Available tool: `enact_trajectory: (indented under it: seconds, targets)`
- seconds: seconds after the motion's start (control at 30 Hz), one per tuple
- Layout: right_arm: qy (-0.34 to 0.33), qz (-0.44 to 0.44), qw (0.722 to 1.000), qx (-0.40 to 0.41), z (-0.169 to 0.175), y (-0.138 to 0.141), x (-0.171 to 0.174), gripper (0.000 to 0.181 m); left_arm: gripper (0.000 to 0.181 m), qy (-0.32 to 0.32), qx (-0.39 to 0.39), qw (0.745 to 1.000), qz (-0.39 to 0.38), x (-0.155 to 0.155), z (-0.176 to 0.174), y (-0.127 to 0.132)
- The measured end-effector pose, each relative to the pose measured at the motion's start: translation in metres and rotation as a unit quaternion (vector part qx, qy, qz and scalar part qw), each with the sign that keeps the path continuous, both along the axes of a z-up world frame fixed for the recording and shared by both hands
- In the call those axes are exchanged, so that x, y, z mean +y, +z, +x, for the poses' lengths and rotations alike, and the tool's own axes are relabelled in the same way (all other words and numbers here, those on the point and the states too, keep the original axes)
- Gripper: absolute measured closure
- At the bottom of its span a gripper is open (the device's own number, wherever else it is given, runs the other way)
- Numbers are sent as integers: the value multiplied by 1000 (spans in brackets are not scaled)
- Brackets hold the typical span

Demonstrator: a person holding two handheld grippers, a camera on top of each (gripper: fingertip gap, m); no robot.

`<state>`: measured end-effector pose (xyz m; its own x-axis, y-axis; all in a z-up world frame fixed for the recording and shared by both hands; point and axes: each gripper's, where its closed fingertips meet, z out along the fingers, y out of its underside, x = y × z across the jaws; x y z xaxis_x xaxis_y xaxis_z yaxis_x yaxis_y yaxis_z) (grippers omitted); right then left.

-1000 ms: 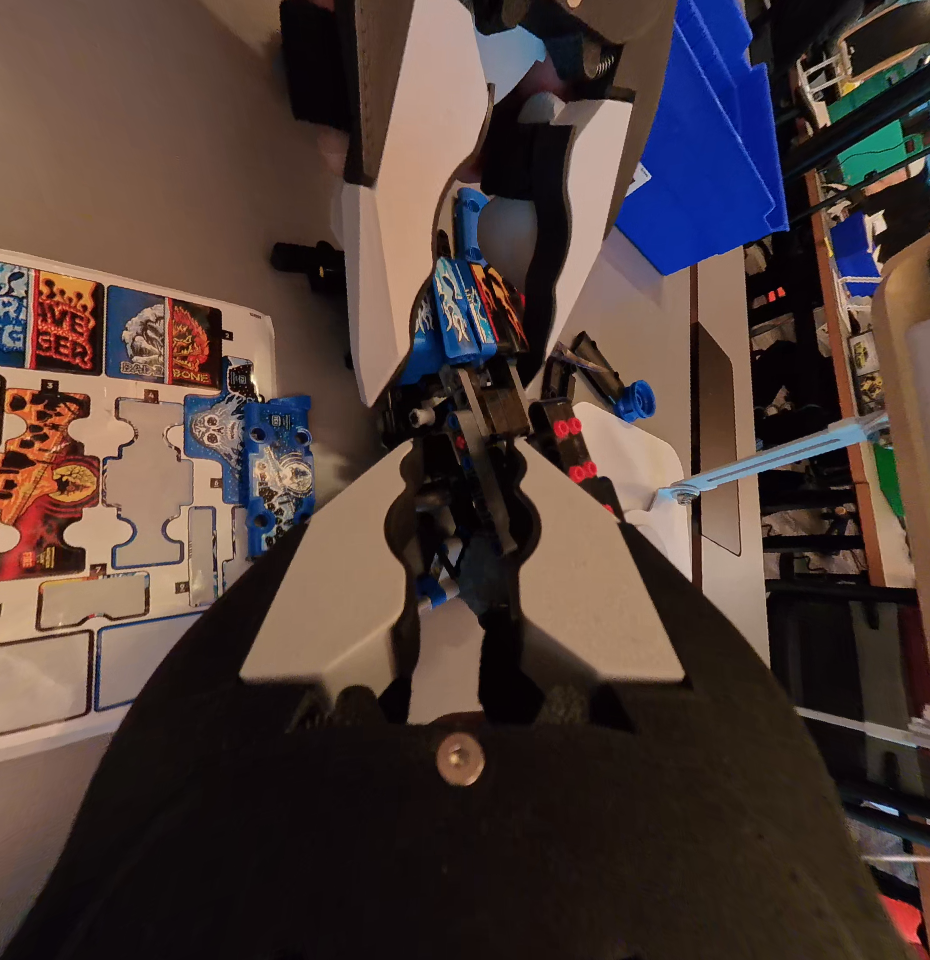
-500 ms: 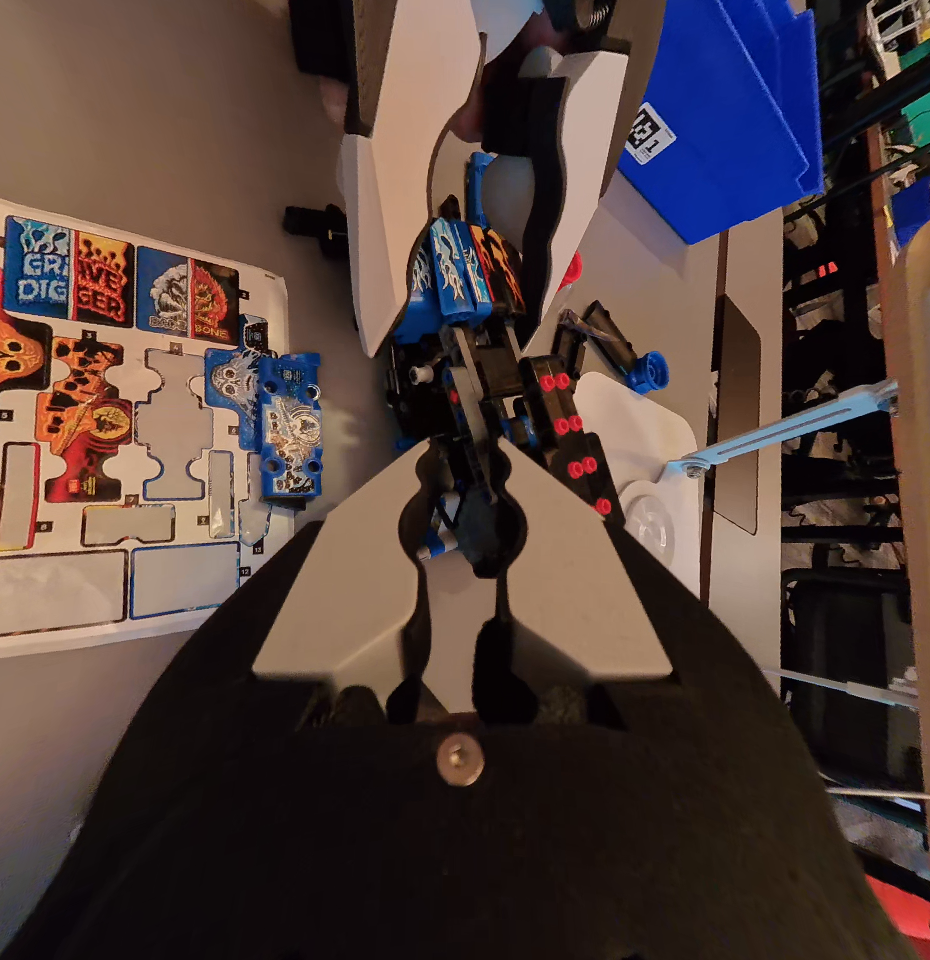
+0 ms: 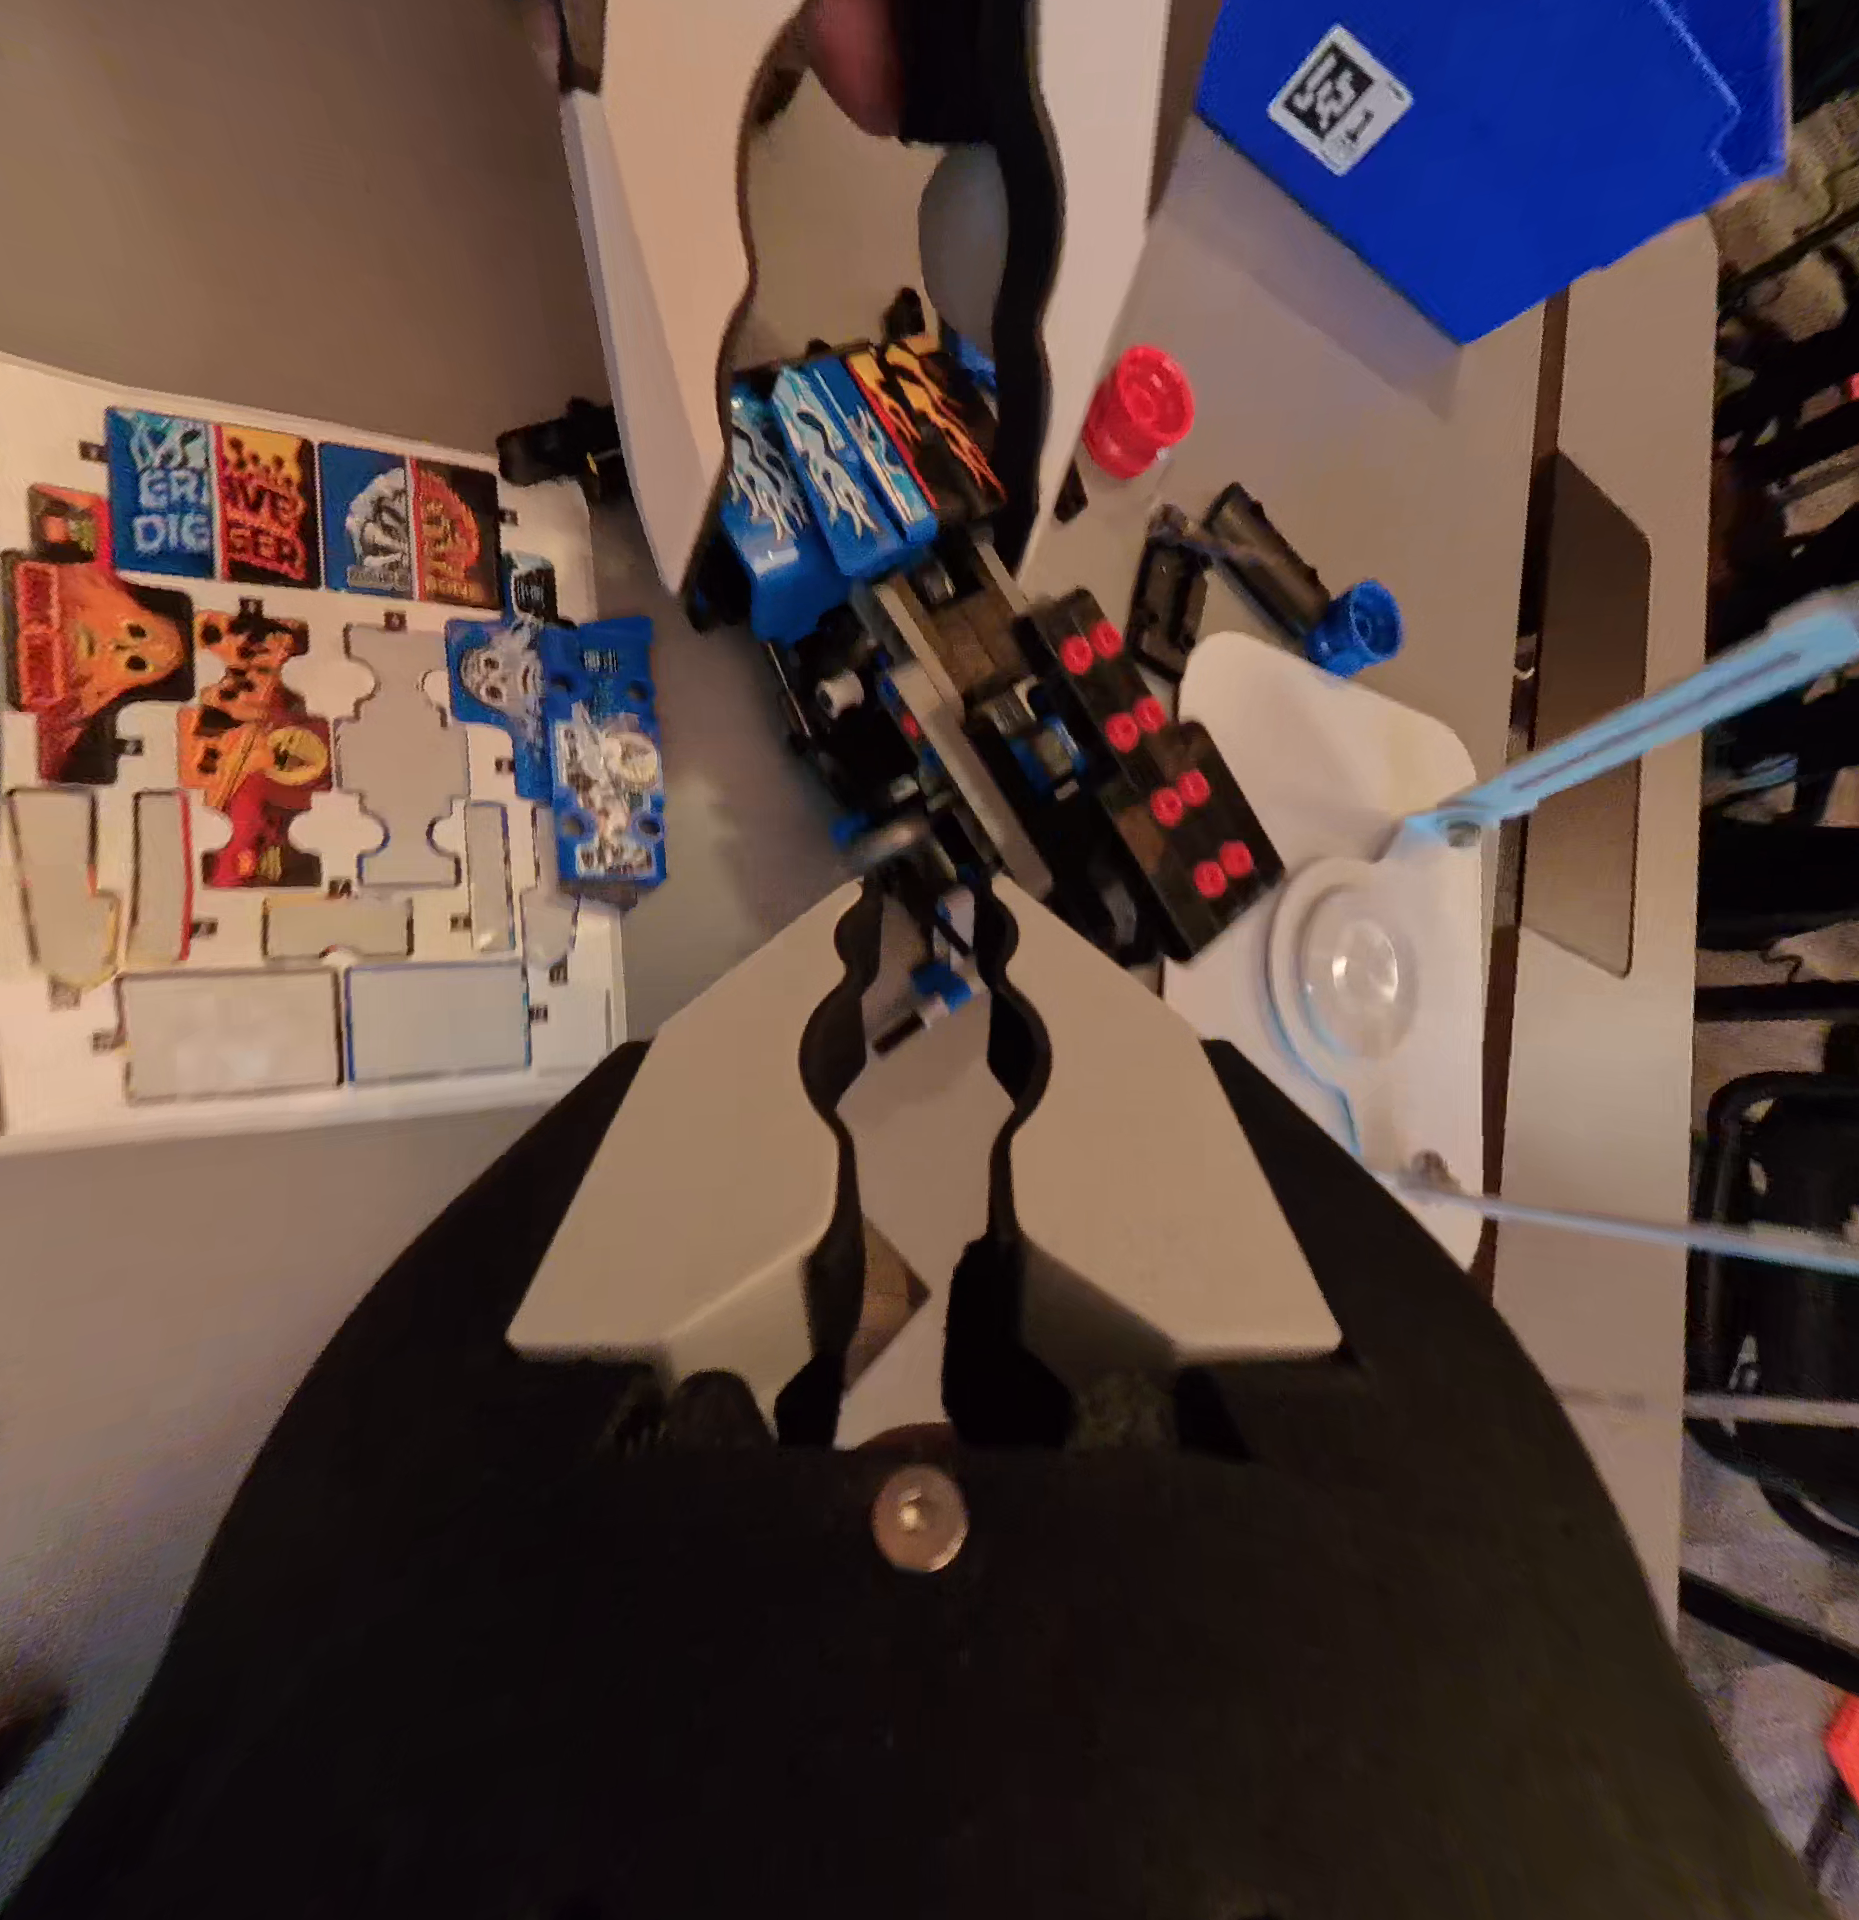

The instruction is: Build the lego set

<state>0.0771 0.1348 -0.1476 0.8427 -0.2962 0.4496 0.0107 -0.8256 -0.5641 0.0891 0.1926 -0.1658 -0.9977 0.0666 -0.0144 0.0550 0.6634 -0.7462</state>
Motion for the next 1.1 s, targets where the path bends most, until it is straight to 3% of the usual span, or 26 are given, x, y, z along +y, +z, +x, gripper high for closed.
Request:
enact_trajectory:
  seconds: [0.13, 0.3, 0.67, 1.1]
  targets:
    - [-5, 56, 997, 46, -18, 33, -22, 165, 113, 3, 13, 1000, -25, 4, 2, 13]
    - [-30, 76, 996, 27, -21, 64, -41, 168, 113, -1, 20, 1000, -11, 7, 1, 7]
    - [-31, 10, 994, 103, -22, 6, -23, 168, 114, -7, 32, 999, -5, 12, -3, 7]
    - [-89, 73, 987, 112, 10, -22, -5, 167, 116, -16, 55, 998, -11, 17, -6, 9]
